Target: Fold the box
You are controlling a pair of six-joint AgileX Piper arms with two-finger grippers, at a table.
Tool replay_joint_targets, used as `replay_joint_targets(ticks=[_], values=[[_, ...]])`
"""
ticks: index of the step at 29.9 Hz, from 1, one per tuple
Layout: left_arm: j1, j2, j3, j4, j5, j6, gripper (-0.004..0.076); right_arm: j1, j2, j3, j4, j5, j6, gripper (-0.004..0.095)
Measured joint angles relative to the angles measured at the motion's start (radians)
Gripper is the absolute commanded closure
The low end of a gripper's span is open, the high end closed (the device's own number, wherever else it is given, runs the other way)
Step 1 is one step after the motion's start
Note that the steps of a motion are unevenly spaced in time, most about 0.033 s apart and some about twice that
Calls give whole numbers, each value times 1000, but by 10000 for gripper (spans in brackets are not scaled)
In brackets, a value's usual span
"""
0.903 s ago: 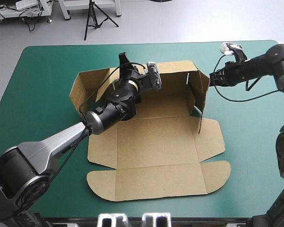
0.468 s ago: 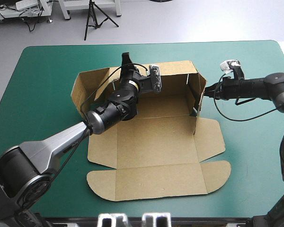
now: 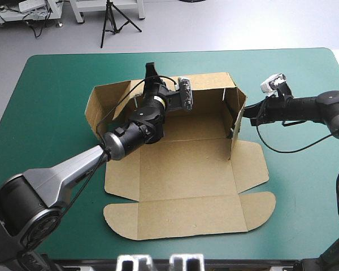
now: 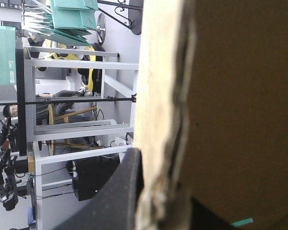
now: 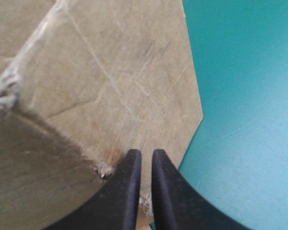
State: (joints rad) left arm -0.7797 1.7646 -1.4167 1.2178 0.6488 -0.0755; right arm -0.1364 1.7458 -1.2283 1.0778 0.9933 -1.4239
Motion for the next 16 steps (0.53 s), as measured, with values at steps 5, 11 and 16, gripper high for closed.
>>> replay_joint_targets(ticks=[5,11,16], values=[[0,0,0,0,0,0,732,0,-44,-30,-69,-5,9,539],[0,0,0,0,0,0,732,26,-53,-40,-152,-10,7,537],[0,0,0,0,1,1,732,87,-53,-40,-262,-15,7,537]])
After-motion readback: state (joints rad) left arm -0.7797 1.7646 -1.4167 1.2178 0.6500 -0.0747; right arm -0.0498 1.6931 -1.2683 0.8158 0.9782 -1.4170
